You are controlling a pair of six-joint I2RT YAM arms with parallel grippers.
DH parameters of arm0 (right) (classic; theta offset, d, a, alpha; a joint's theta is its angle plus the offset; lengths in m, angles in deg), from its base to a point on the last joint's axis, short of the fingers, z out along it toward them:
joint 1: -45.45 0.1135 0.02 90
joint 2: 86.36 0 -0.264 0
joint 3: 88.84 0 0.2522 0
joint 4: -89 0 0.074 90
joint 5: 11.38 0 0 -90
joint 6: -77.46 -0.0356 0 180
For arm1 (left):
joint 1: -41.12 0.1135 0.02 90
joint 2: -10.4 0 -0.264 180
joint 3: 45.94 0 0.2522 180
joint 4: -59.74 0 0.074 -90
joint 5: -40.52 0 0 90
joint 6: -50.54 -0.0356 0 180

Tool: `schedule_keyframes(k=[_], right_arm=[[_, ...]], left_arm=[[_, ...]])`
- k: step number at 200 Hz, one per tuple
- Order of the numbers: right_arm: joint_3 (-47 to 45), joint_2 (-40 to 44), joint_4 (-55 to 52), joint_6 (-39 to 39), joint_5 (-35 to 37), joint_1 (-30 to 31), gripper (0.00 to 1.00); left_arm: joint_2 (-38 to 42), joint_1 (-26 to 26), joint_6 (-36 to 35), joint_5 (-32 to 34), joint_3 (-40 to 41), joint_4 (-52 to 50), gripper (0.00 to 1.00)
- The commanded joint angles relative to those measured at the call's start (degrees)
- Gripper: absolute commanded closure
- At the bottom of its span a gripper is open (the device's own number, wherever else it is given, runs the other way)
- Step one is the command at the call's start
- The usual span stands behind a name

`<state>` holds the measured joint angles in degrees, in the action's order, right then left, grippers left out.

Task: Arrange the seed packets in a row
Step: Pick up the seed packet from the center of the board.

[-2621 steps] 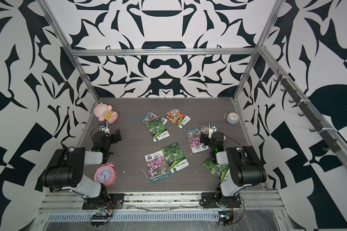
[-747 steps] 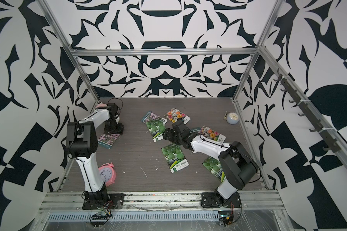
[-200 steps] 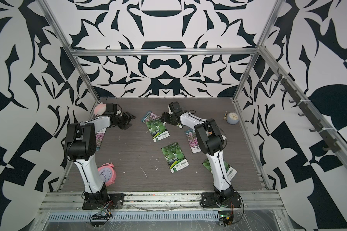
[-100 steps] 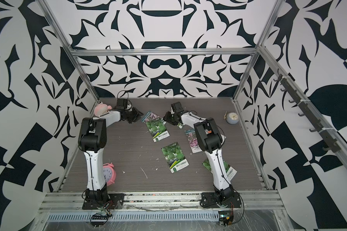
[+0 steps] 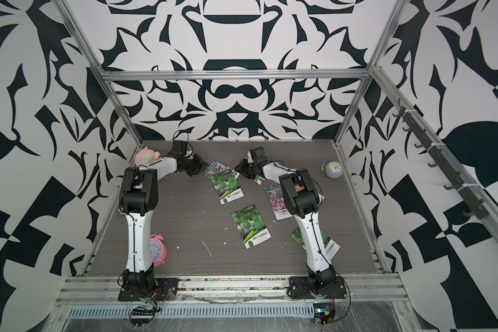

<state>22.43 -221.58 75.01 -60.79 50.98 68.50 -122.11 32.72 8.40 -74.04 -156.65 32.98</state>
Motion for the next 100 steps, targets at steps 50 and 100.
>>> schedule_keyframes(k=[50, 100], right_arm=[[-1.85, -0.65, 2.34, -1.06, -3.19, -0.15, 0.68], [-3.11, -0.09, 7.45, -3.02, -6.14, -0.15, 0.83]], left_arm=[[-1.39, -0.81, -8.2, 3.67, -5.45, -14.2, 0.71], [-3.52, -1.43, -7.08, 2.23, -3.82, -12.44, 0.72]])
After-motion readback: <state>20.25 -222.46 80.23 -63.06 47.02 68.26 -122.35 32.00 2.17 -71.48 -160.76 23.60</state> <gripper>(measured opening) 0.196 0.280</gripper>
